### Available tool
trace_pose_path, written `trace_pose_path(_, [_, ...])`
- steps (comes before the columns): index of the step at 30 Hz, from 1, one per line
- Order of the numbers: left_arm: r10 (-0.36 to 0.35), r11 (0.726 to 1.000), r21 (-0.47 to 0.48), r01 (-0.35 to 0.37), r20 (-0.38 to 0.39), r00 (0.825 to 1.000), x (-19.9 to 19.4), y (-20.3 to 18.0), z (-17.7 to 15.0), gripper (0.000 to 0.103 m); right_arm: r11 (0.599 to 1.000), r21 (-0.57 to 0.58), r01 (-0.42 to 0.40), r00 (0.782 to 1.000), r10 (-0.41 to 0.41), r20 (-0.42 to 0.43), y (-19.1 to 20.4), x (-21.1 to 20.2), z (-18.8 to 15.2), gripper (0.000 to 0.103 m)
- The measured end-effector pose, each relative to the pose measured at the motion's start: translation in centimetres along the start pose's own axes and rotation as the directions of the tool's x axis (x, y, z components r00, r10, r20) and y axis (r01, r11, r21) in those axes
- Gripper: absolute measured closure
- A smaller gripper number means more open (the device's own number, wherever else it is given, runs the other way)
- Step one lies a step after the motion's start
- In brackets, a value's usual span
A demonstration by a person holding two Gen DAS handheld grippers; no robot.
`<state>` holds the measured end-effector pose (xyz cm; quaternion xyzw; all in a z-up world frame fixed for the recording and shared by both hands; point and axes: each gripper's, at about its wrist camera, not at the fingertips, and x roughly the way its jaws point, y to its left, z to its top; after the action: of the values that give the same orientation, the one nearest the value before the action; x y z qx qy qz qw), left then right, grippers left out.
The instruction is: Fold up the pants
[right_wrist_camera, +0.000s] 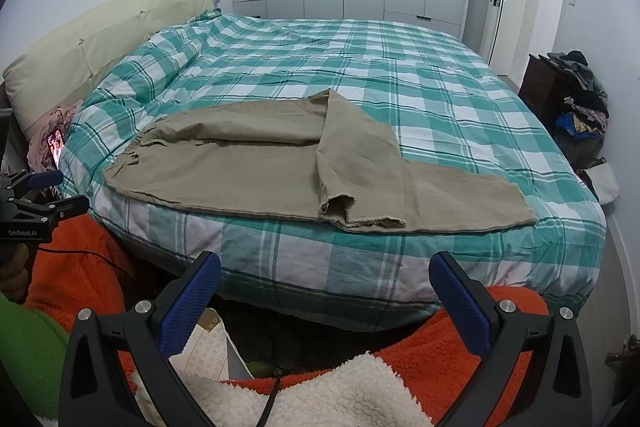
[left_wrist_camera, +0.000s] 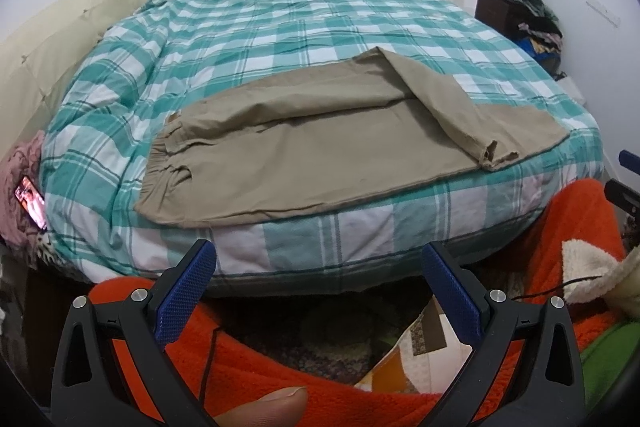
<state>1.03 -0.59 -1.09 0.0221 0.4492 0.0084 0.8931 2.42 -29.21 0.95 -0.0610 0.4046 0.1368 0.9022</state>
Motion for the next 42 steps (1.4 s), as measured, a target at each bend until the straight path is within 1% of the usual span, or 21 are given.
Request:
trace_pose_path(28, [-0.006, 1.0, 0.006, 0.006, -0.013, 1.0, 0.23, -0.21, -0.69, 0.001, 1.0, -0.01, -0.007, 1.0, 0.007, -0.009, 0.73, 0.27, -0.34, 0.0])
trace_pose_path(42, [-0.006, 1.0, 0.011, 0.007, -0.028, 1.0, 0.7, -0.17, -0.52, 0.001, 1.0, -0.005, -0.011, 1.0, 0.011, -0.018, 0.62, 0.67, -0.53, 0.0])
